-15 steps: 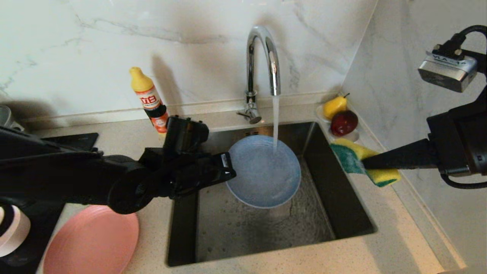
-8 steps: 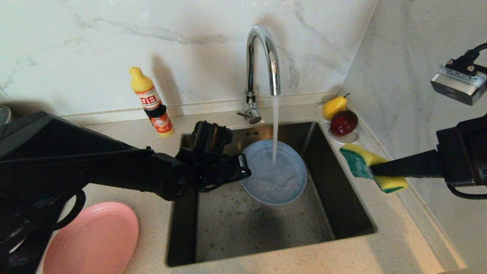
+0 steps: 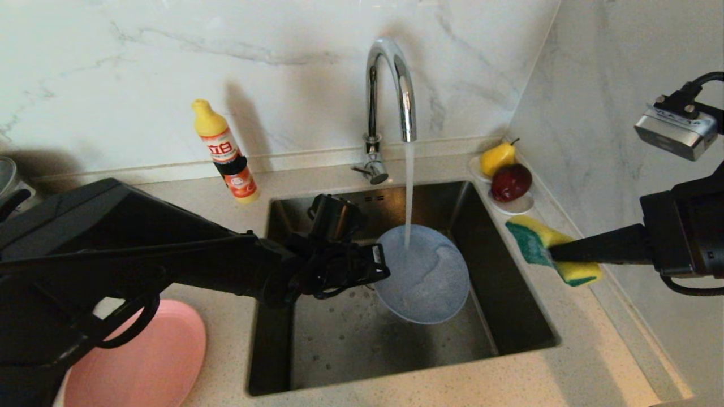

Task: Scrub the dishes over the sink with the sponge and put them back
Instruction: Rinse the plate

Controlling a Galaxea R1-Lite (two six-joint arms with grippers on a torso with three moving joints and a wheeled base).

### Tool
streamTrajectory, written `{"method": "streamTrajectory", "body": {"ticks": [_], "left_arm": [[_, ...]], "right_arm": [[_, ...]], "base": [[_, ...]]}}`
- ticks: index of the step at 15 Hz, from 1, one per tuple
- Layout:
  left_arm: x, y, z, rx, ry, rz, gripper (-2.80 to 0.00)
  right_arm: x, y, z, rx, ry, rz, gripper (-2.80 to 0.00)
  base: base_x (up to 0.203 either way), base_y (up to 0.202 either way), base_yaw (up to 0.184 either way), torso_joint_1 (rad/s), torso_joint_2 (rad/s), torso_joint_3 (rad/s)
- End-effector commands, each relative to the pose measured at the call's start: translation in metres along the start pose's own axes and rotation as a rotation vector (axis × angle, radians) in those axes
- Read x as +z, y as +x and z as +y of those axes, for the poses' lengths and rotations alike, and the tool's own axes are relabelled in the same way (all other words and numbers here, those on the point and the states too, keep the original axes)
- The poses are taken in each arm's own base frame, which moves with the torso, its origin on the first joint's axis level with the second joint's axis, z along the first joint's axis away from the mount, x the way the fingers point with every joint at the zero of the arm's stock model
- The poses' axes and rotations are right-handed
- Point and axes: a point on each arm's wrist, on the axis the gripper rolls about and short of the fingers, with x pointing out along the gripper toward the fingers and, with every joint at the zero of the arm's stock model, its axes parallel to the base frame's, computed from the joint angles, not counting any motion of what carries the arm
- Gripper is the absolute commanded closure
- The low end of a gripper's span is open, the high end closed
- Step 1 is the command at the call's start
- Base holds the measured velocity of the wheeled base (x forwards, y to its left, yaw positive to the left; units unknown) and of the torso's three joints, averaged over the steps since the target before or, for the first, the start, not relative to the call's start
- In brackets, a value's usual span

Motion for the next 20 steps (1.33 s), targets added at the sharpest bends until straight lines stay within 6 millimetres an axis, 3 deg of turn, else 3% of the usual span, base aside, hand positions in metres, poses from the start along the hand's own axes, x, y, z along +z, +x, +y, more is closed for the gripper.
{"method": "streamTrajectory", "body": {"ticks": [1, 2, 5, 8, 11, 14, 20], "left_arm": [[0.001, -0.011, 0.001, 0.005, -0.002, -0.004, 0.00], [0.003, -0.018, 0.004, 0.010, -0.001, -0.008, 0.00], [0.025, -0.066, 0.025, 0.060, 0.042, -0.093, 0.00], [0.039, -0.109, 0.048, 0.241, 0.148, -0.209, 0.00], [0.046, -0.146, 0.064, 0.312, 0.225, -0.304, 0.00], [0.047, -0.169, 0.073, 0.344, 0.302, -0.445, 0.00], [0.037, -0.188, 0.082, 0.345, 0.409, -0.779, 0.00]], "right_arm": [[-0.001, 0.001, -0.001, -0.003, 0.006, 0.011, 0.00], [-0.002, 0.002, -0.002, -0.004, 0.006, 0.014, 0.00], [-0.008, 0.008, -0.006, -0.016, 0.017, 0.046, 0.00], [-0.010, 0.015, -0.008, -0.022, 0.024, 0.064, 0.00], [-0.012, 0.017, -0.010, -0.029, 0.031, 0.076, 0.00], [-0.016, 0.025, -0.014, -0.046, 0.043, 0.108, 0.00], [-0.016, 0.033, -0.015, -0.052, 0.049, 0.128, 0.00]], "base": [[0.000, 0.000, 0.000, 0.000, 0.00, 0.000], [0.000, 0.000, 0.000, 0.000, 0.00, 0.000], [0.000, 0.000, 0.000, 0.000, 0.00, 0.000], [0.000, 0.000, 0.000, 0.000, 0.00, 0.000], [0.000, 0.000, 0.000, 0.000, 0.00, 0.000], [0.000, 0.000, 0.000, 0.000, 0.00, 0.000], [0.000, 0.000, 0.000, 0.000, 0.00, 0.000]]}}
